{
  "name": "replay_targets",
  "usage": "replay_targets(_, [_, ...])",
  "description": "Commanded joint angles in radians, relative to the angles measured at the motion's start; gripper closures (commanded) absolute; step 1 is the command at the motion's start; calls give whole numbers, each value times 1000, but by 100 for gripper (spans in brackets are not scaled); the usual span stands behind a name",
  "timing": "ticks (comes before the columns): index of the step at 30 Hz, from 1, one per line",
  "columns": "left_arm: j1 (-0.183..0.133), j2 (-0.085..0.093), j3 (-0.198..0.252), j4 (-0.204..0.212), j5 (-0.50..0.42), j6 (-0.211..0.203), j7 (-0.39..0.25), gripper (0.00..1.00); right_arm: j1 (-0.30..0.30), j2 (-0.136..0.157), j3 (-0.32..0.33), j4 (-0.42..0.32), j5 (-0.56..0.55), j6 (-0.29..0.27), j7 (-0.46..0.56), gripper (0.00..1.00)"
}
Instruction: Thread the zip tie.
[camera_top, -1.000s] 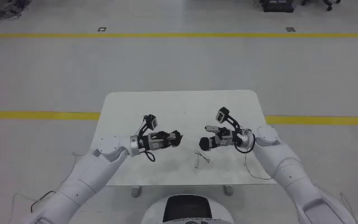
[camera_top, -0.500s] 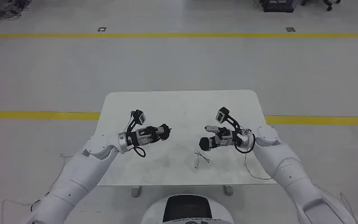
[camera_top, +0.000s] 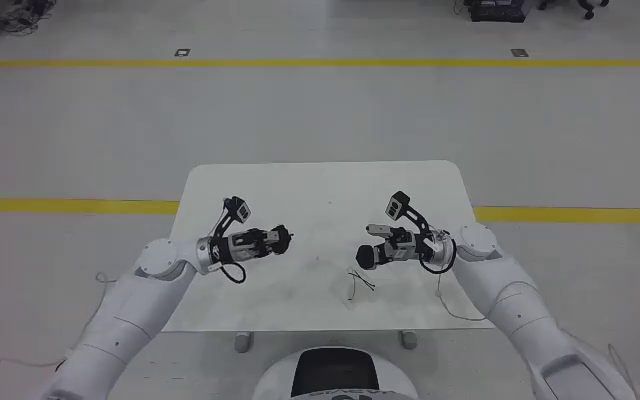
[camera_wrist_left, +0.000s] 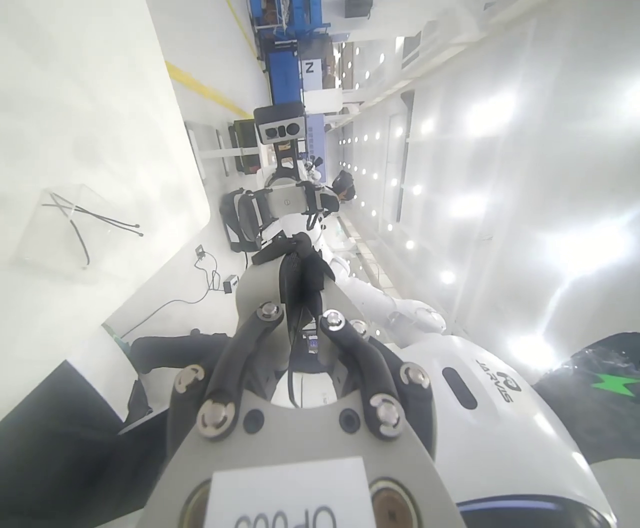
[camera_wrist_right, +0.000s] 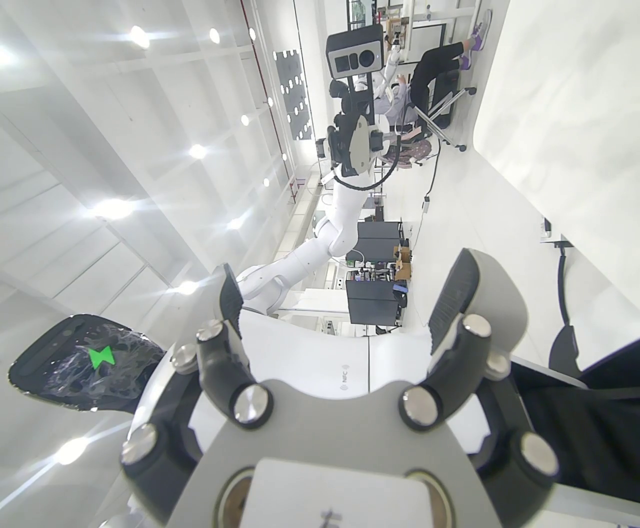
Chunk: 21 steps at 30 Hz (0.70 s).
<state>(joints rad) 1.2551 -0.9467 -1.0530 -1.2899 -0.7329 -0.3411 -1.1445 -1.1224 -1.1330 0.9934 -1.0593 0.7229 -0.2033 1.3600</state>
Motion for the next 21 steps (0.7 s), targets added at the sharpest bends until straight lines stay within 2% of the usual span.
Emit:
replay_targets(1, [1, 0, -9, -3, 10, 1, -35, 100, 0, 0, 0, 0, 0, 0, 0, 0])
replay_targets(6, [12, -8, -21, 3, 23, 1, -79, 100, 0, 0, 0, 0, 0, 0, 0, 0])
replay_targets(14, [12, -8, -21, 4, 24, 1, -81, 100, 0, 0, -1, -3, -7, 0, -5, 0])
replay_targets(21, [12, -8, -21, 4, 24, 1, -81, 100, 54, 29, 1, -114, -323, 16, -4, 0])
